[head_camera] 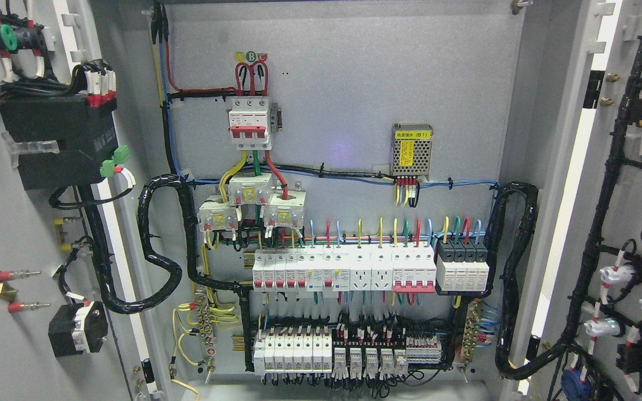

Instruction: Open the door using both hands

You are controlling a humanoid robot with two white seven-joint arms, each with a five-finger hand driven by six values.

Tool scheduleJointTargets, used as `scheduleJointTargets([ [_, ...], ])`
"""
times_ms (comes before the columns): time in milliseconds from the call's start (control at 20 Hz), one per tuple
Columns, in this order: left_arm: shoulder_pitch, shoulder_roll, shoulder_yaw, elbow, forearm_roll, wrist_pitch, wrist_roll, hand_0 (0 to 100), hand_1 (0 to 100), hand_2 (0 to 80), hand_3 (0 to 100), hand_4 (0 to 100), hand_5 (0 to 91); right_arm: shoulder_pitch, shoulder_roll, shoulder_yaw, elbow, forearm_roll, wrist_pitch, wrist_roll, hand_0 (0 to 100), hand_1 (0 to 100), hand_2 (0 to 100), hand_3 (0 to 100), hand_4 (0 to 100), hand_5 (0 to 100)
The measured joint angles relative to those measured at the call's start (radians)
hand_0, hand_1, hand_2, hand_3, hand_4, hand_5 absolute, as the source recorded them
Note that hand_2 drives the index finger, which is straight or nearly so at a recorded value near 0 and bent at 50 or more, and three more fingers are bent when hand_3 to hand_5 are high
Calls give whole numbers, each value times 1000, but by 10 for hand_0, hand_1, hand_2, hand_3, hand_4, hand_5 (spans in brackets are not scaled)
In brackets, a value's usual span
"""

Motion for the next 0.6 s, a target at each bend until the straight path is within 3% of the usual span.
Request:
scheduleJointTargets([
  [601, 21, 55, 129, 12, 128, 0, -4, 0, 0, 0, 0, 31, 0, 25, 2, -55, 13, -17, 0, 0, 106, 0, 0, 0, 0, 0],
])
